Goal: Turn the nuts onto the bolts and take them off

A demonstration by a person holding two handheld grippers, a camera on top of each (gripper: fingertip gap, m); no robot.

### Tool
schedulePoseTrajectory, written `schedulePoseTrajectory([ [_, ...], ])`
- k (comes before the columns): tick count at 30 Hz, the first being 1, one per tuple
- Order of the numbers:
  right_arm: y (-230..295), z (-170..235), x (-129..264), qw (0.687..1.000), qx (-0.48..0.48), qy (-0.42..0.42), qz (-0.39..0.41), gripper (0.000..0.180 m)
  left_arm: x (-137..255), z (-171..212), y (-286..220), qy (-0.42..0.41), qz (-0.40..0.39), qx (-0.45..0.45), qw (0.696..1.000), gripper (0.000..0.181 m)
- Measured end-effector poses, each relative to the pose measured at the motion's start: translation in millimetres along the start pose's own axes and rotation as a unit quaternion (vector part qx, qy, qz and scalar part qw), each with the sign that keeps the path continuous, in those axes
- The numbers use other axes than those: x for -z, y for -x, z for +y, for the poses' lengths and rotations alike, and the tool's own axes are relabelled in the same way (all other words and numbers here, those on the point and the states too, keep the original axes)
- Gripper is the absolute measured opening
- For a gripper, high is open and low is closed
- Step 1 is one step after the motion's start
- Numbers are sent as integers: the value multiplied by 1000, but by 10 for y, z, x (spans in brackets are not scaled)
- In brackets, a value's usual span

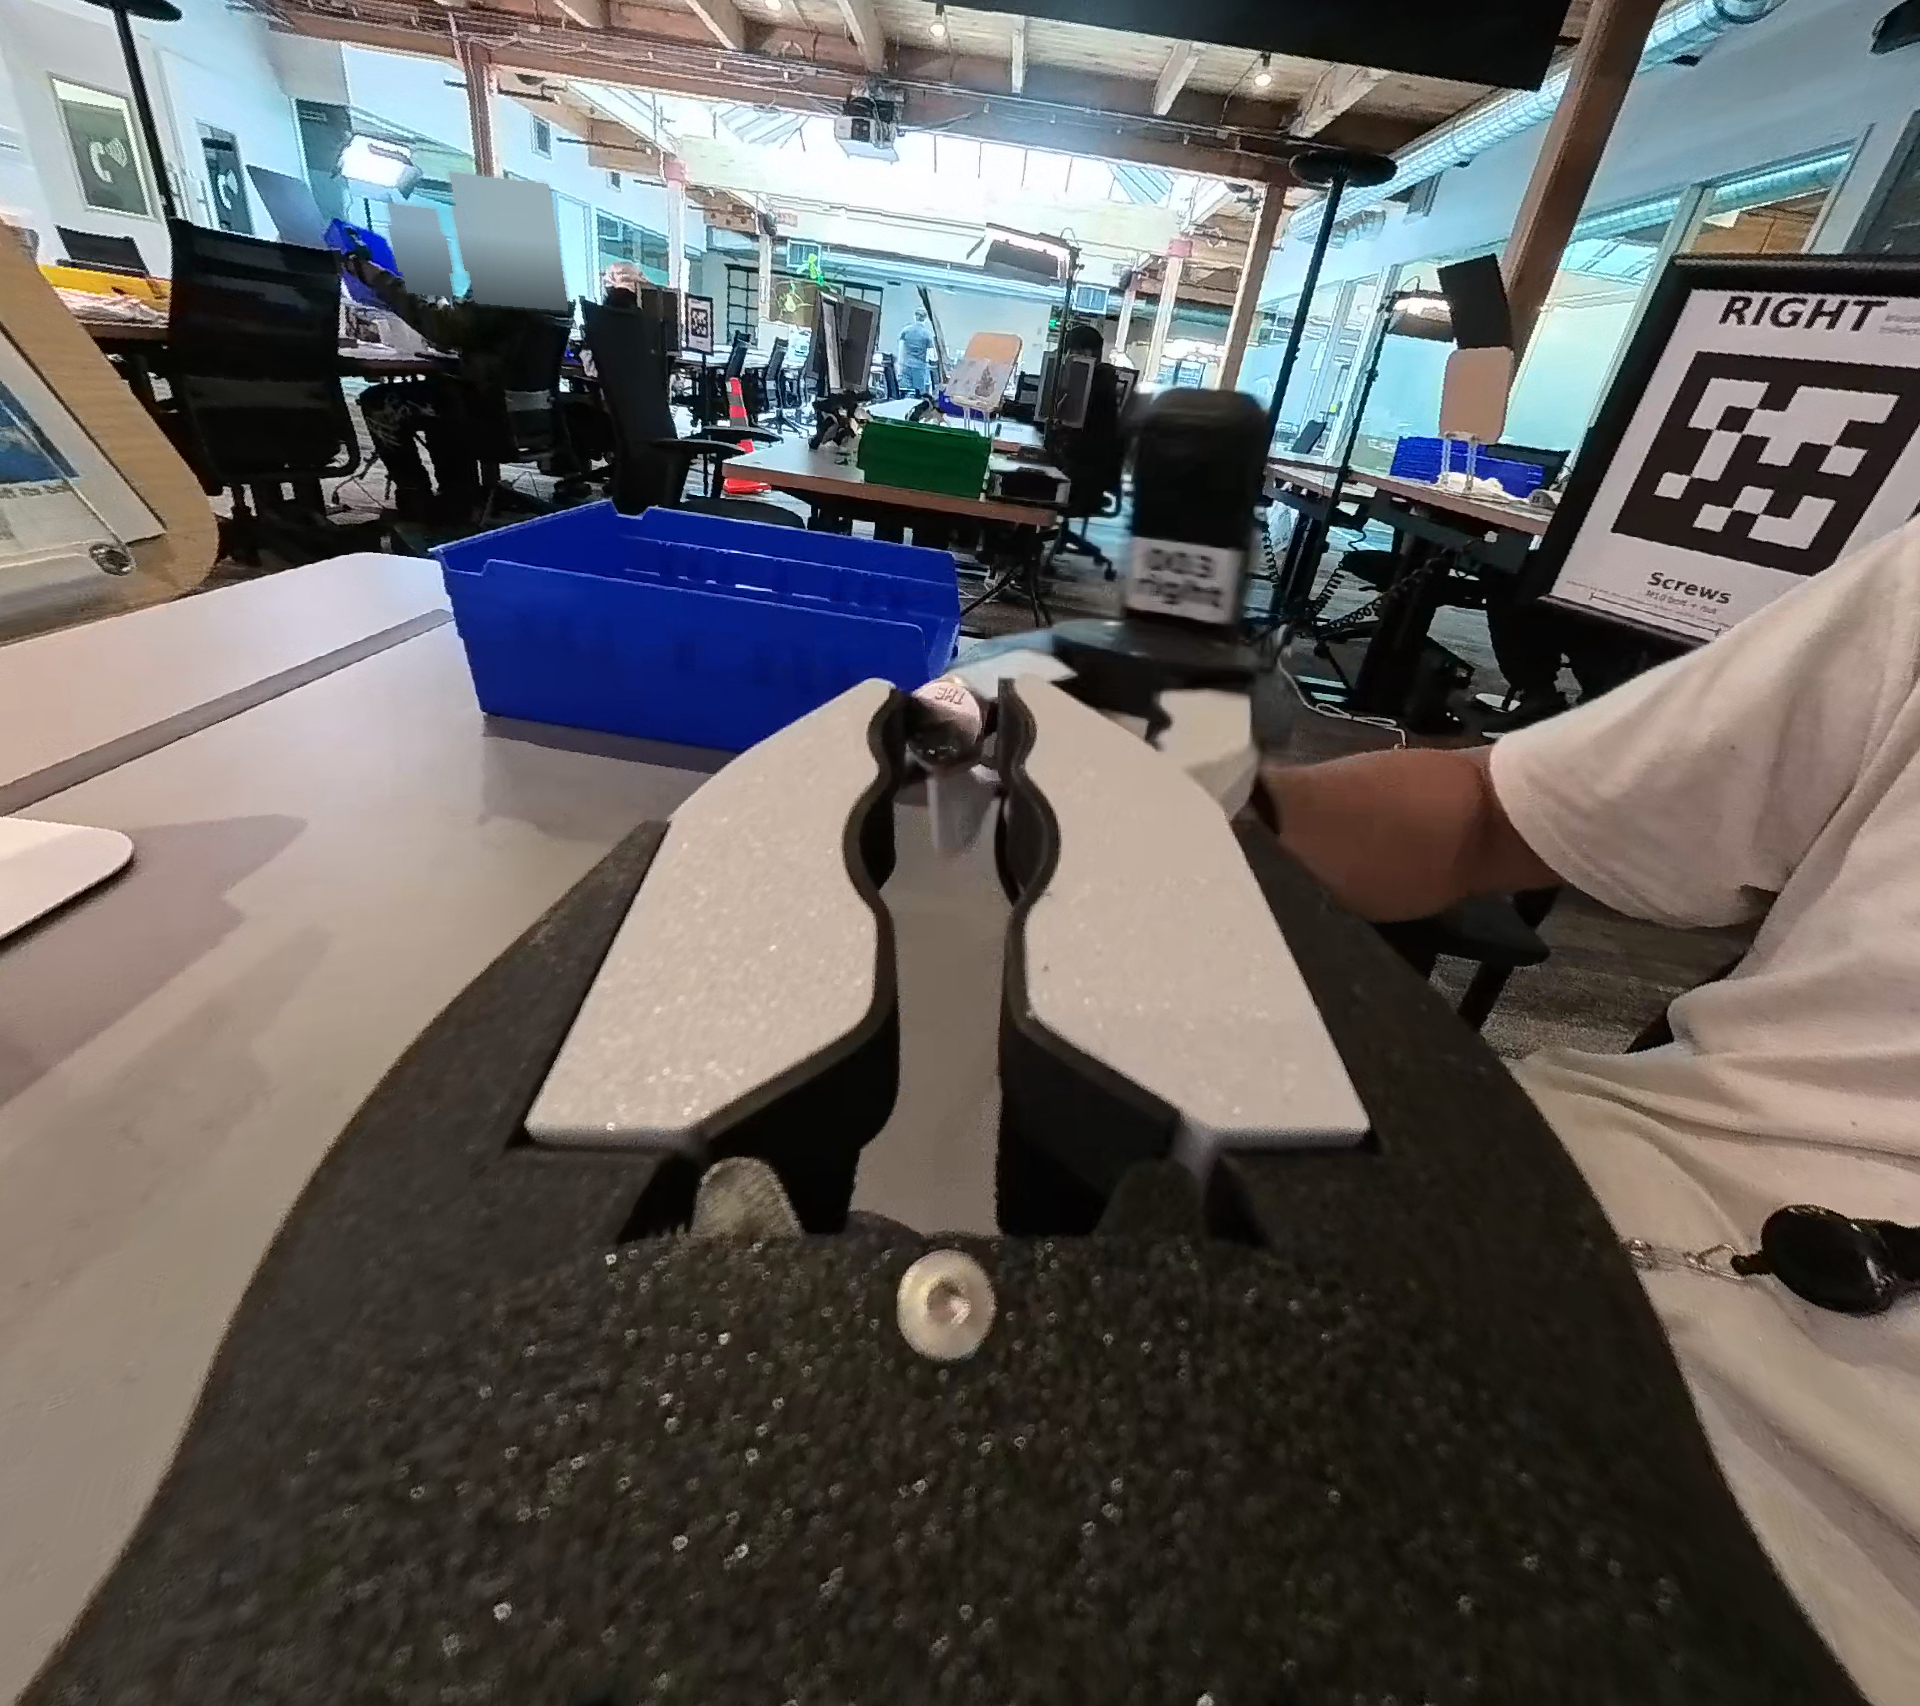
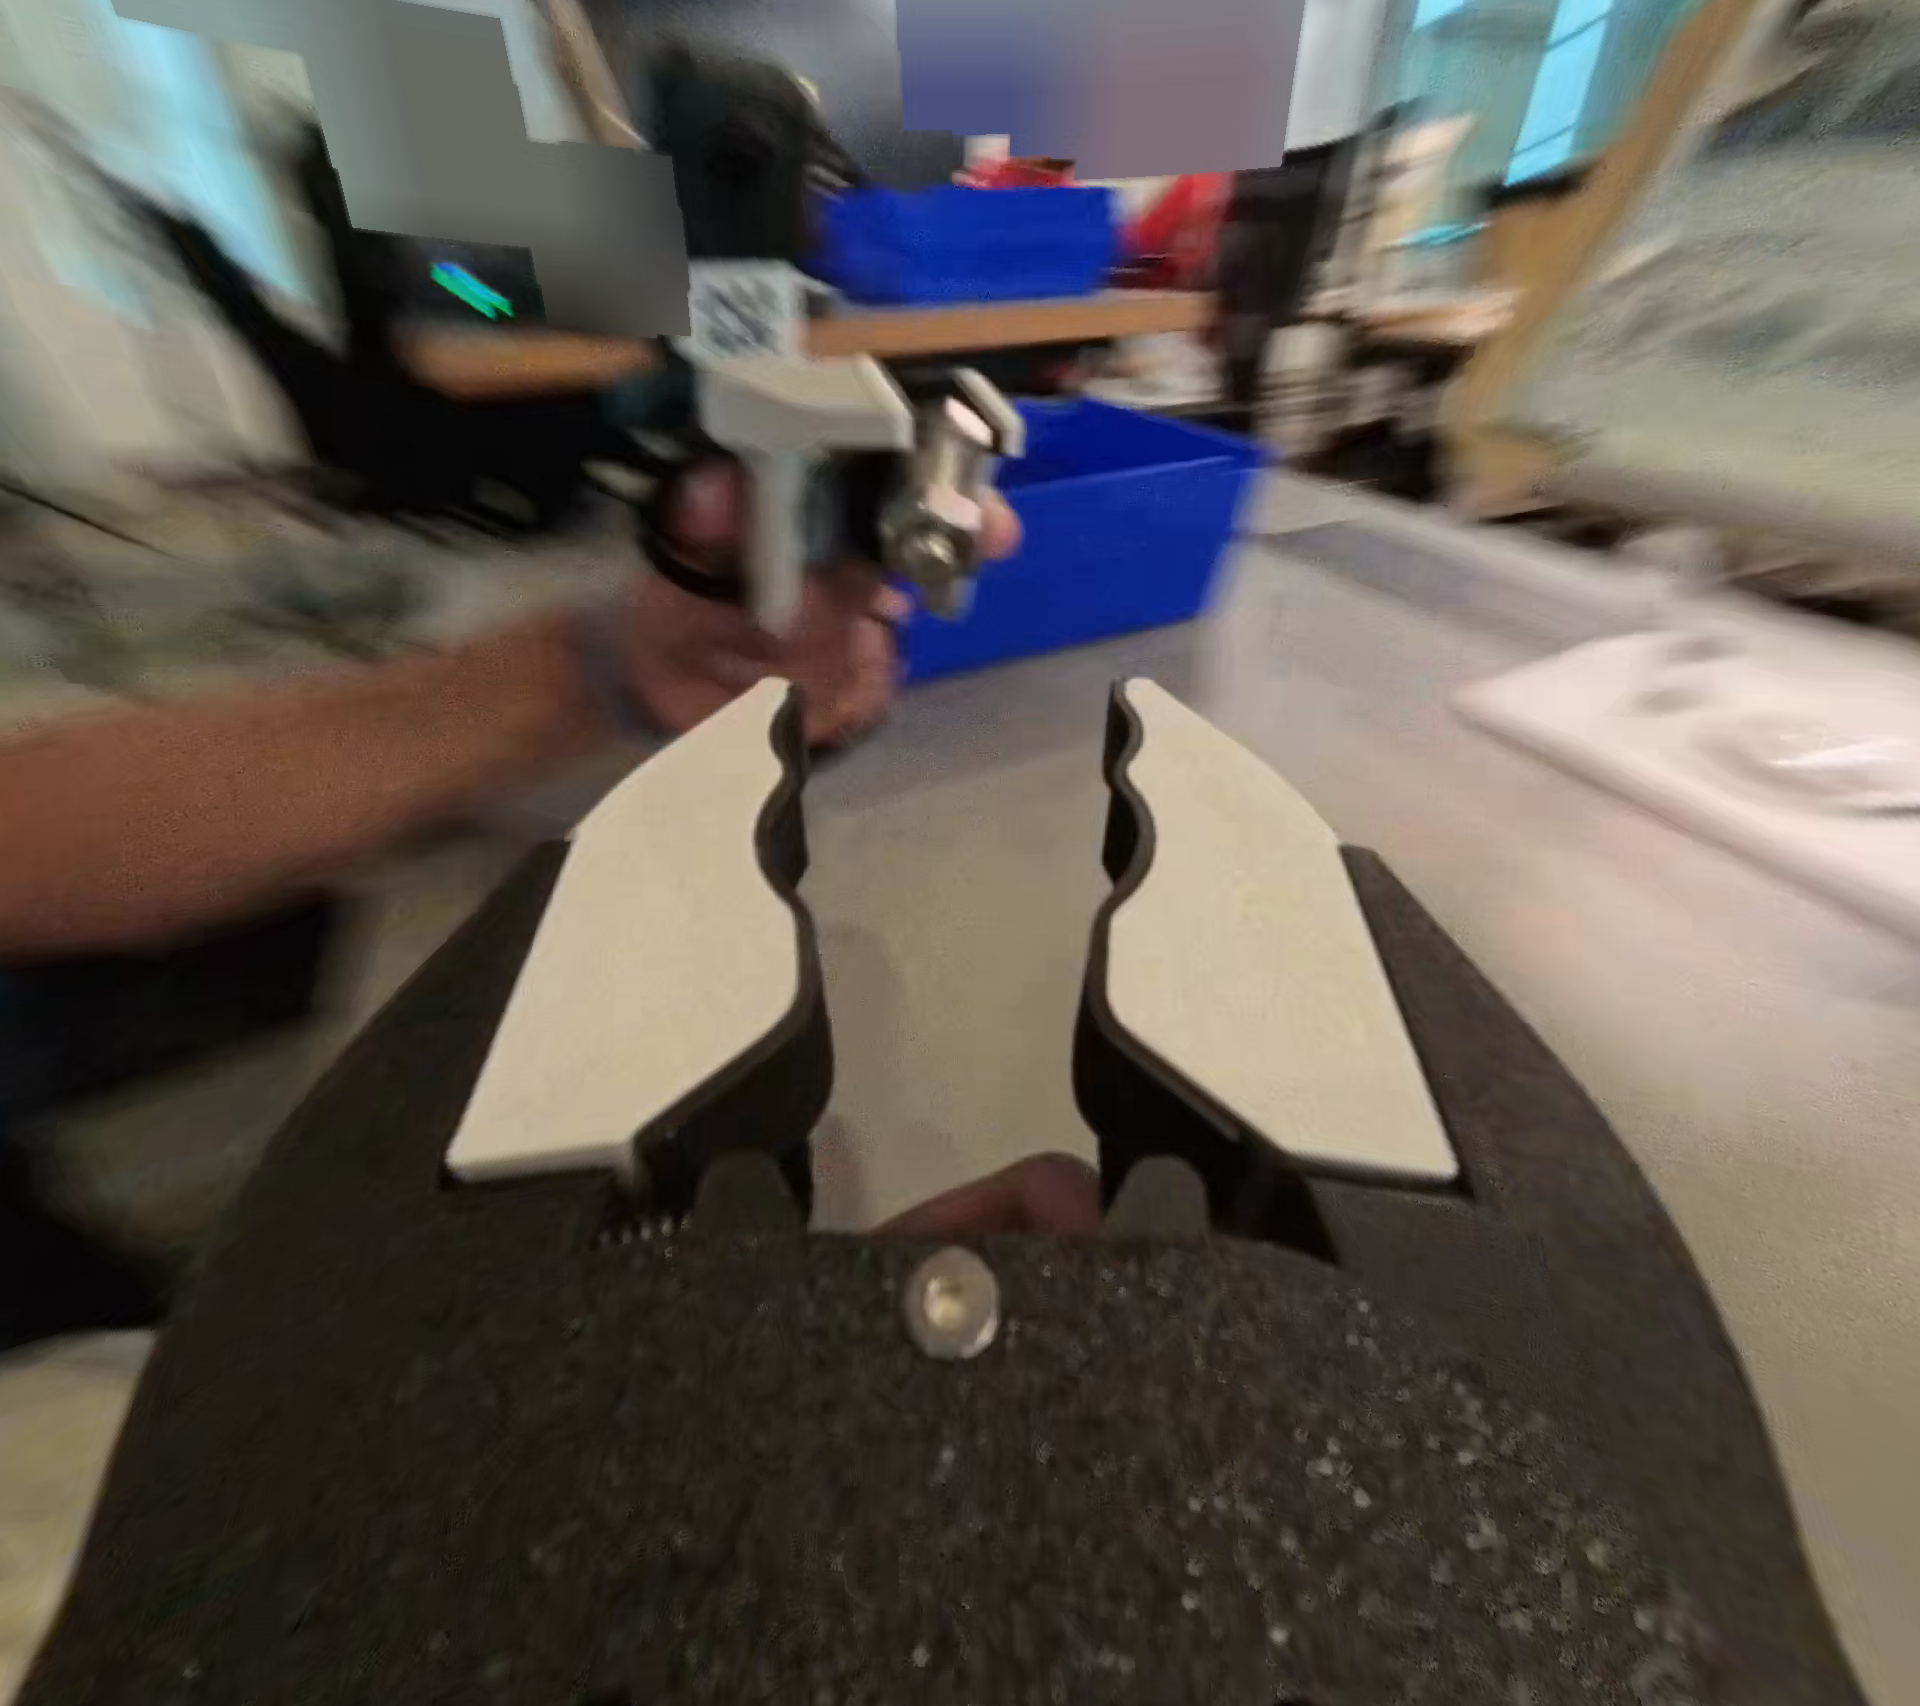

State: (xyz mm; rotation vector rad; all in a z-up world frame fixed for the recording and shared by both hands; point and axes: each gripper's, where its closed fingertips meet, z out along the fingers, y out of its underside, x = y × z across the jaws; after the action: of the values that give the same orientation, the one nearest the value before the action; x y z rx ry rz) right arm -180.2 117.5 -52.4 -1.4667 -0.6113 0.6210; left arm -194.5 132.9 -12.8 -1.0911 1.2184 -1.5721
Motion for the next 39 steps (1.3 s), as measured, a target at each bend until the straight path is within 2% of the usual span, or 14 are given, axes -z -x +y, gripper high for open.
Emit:
schedulePoseTrajectory([
  [2,-128,24,71,983,154,14,99,53,-2,7,1,2,-1,0,1000,16],
  [4,-86,46,57,971,211,29,113,52,-9,20,4,4,-1,0,1000,16],
  [12,-24,-172,-153,975,196,7,103,50,-38,61,-2,13,-2,-2,1000,16],
  [18,-20,-148,-181,975,197,13,105,41,-40,61,-7,14,-2,-3,1000,16],
  [21,5,-160,-138,973,206,5,105,22,-34,58,1,14,-3,-3,1000,16],
  [23,23,-177,-125,974,202,2,101,19,-35,54,-14,13,0,-2,1000,16],
  [26,44,-190,-135,991,121,-3,62,18,-24,39,-26,10,3,-4,1000,16],
  [29,82,-181,-169,993,-113,-14,-40,18,-11,24,-18,6,-2,-9,1000,16],
  [31,103,-188,-179,944,-304,-30,-126,18,-11,26,0,6,-7,-10,1000,16],
  [33,108,-221,-162,862,-462,-50,-203,18,-13,30,10,6,-9,-10,1000,16],
  [35,85,-247,-145,788,-560,-74,-244,19,-16,35,16,8,-12,-14,1000,16],
  [36,106,-244,-146,777,-569,-78,-256,19,-16,33,8,8,-11,-15,1000,16],
  [37,122,-242,-148,784,-559,-81,-257,19,-14,29,0,8,-9,-16,1000,16],
  [39,102,-253,-142,816,-519,-92,-236,20,-13,25,6,8,-13,-21,1000,16],
])
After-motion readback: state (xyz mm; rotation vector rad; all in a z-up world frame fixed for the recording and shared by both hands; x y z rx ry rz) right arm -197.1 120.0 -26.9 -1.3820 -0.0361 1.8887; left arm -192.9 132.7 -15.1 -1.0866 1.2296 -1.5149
